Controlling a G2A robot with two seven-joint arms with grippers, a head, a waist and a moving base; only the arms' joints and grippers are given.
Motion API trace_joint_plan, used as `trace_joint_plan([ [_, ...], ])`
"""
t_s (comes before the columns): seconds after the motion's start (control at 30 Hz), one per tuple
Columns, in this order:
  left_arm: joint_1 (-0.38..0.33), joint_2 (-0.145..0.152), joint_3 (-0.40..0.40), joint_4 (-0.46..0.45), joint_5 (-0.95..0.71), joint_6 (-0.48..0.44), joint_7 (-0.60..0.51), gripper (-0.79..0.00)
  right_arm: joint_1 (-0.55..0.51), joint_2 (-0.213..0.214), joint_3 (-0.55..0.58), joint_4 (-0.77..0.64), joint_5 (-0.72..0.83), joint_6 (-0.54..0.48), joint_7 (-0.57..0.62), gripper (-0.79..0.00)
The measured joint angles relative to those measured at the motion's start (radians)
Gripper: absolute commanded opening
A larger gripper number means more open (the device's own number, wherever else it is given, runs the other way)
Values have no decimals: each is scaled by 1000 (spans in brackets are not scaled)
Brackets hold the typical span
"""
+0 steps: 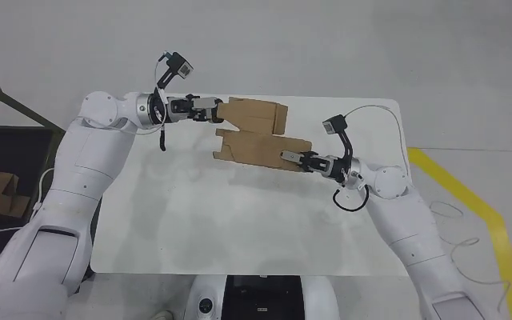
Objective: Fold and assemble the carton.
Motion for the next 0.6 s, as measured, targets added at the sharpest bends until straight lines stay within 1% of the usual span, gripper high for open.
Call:
trace_joint_plan([
  [0.4,41,10,-53,-63,-51,5,-5,0,13,-1,-16,28,-12,-3,-19,-785],
  [0.6,43,6,-47,-72,-54,10,-10,0,19,-5,-36,30,-9,-8,-22,-785],
])
